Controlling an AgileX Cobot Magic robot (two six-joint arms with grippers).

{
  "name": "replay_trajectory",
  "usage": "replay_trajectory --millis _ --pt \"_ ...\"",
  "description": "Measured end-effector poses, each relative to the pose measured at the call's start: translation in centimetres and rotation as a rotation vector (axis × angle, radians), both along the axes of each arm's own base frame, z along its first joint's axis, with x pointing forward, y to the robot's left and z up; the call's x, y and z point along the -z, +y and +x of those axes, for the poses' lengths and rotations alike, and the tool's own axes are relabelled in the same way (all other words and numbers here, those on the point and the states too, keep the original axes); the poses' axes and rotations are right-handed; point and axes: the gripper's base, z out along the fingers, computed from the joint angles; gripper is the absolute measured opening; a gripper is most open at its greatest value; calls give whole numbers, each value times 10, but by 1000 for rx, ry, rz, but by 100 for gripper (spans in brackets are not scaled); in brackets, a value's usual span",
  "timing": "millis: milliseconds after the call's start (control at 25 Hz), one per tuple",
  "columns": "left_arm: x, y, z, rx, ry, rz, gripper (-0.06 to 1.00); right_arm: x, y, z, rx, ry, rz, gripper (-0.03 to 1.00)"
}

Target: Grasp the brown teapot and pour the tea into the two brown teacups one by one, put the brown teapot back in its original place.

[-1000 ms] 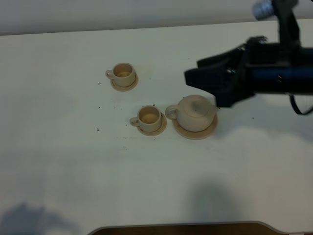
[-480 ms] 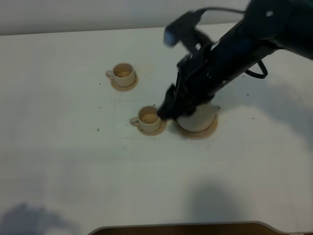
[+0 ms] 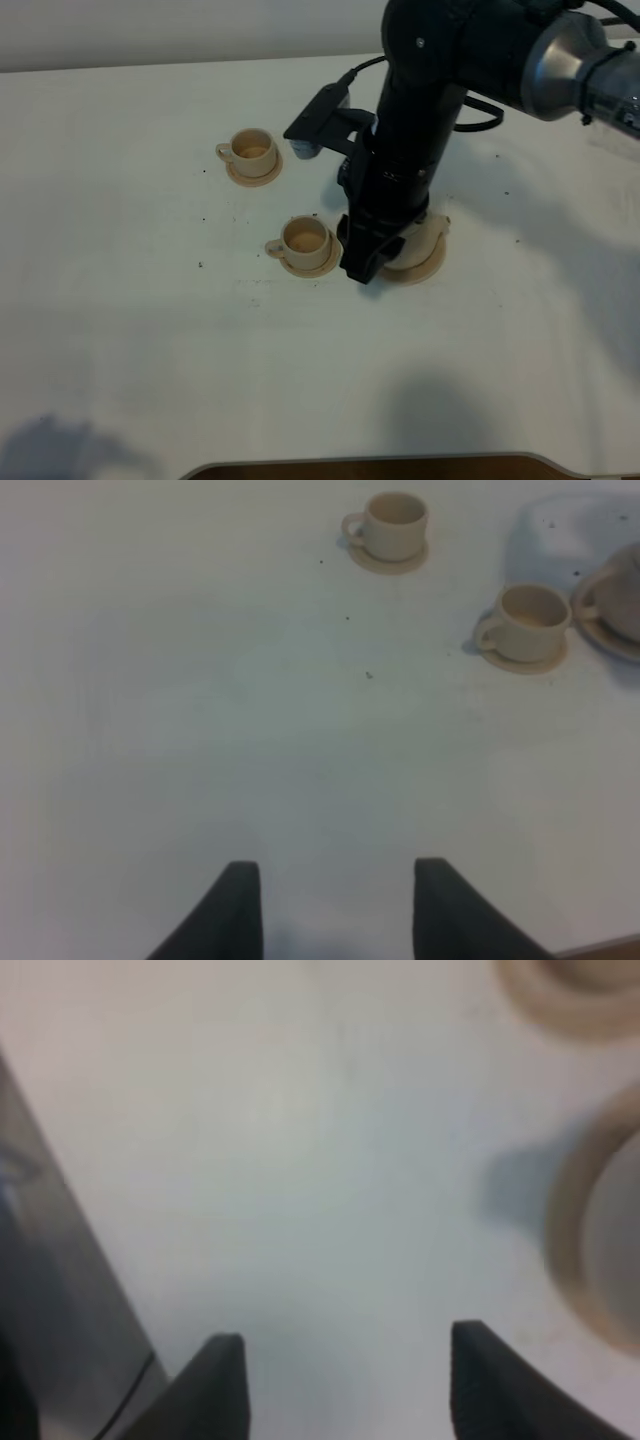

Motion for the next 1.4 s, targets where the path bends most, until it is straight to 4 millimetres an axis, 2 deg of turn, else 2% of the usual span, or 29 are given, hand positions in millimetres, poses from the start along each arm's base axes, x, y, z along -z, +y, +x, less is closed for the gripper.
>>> replay_trajectory --millis 280,600,1320,1360,1400 --pt "0 0 0 0 0 0 36 -7 0 7 -3 -55 -17 48" --pt "0 0 0 0 0 0 36 -9 3 5 59 -19 3 48" --pt "0 0 0 0 0 1 36 -58 -3 -10 116 -35 148 48" --pt "0 0 0 0 0 1 36 -61 -3 -5 139 -82 184 48" --pt "0 0 0 0 0 1 36 -71 6 19 243 -316 358 48"
